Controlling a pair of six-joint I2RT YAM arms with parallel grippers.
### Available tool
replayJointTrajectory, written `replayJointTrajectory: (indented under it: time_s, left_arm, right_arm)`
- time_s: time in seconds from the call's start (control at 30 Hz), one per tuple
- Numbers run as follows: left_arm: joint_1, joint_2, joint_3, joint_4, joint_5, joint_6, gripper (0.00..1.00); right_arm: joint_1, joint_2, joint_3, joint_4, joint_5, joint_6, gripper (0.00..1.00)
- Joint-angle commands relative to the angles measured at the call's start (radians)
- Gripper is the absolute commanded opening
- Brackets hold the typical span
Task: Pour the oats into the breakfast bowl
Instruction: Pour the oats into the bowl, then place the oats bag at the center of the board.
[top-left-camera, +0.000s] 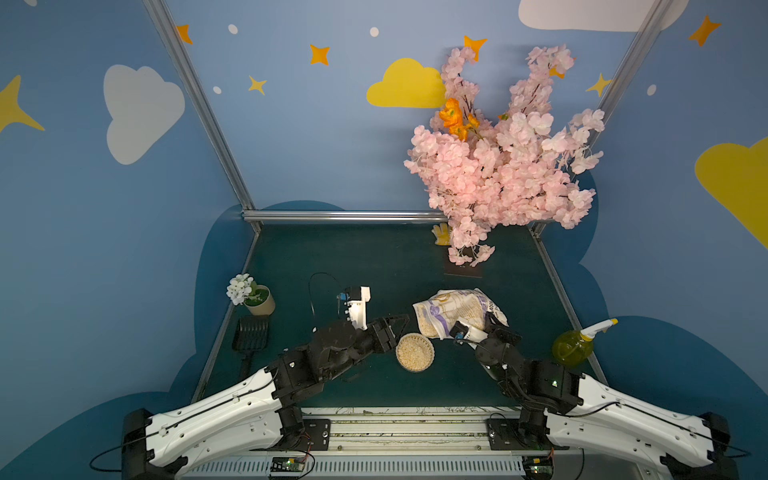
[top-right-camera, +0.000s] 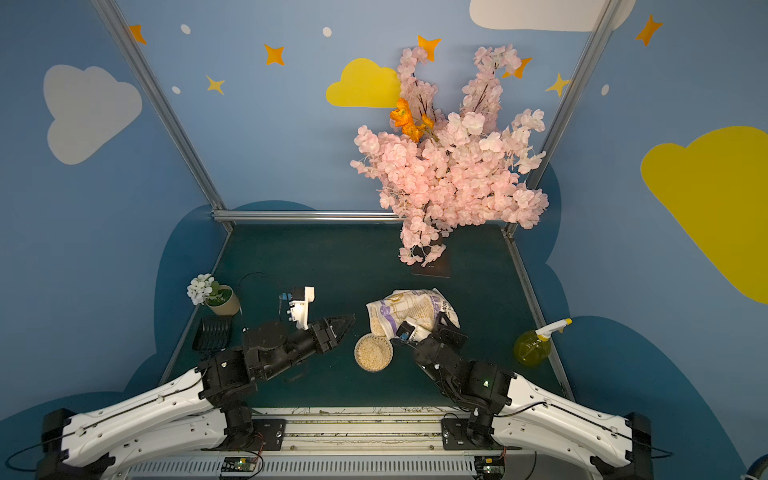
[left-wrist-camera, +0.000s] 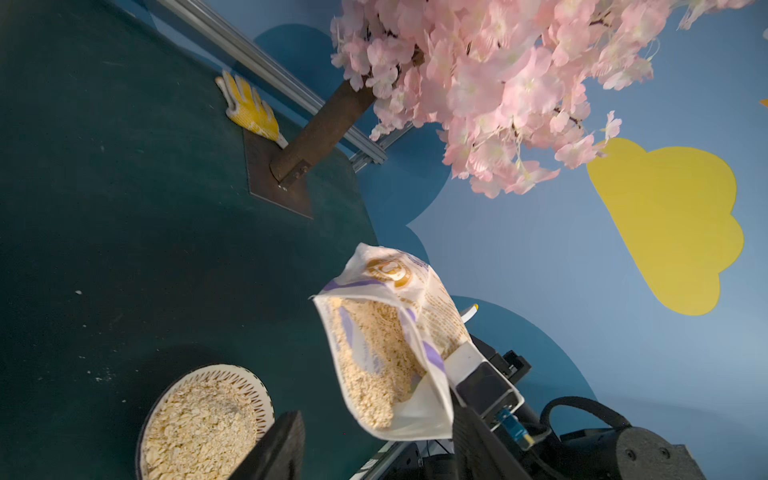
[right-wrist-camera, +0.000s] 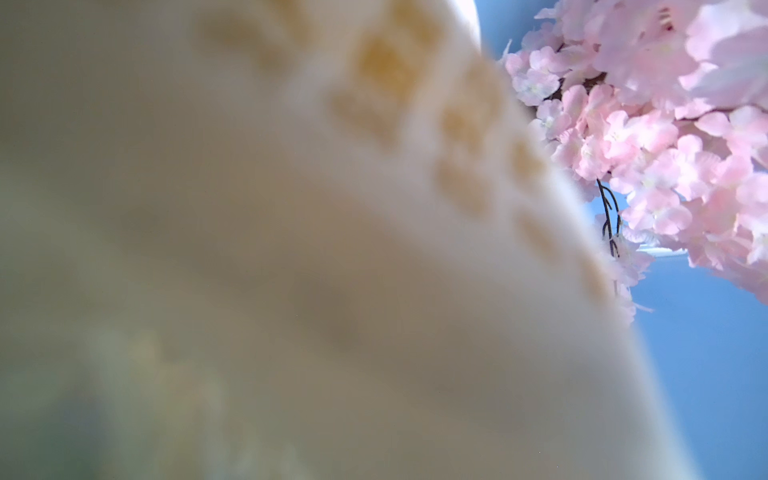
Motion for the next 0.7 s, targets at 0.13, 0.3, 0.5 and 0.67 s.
replayJointTrajectory:
  time_s: [0.13,0.3,0.5,0.67]
  left_arm:
    - [0.006,-0.064,-0.04,-0.055,-0.097,0.047,0.62]
    - [0.007,-0.042,-0.033,-0.03,-0.083,0.051,0.61]
    - [0.005,0.043,-0.001,0.076,0.004,0.062,0.59]
    - [0.003,0.129,0.045,0.093,0.063,0.058,0.59]
  right_arm:
    - [-0.074,-0.046,0.112,0.122,-0.077,0.418,0.0]
    - [-0.114,-0.108,0.051,0.206,-0.25,0.596,0.0]
    - [-0.156,-0.219,-0.085,0.311,-0.403,0.809,0.0]
    - [-0.163,-0.327,-0.219,0.407,-0.426,0.914,0.0]
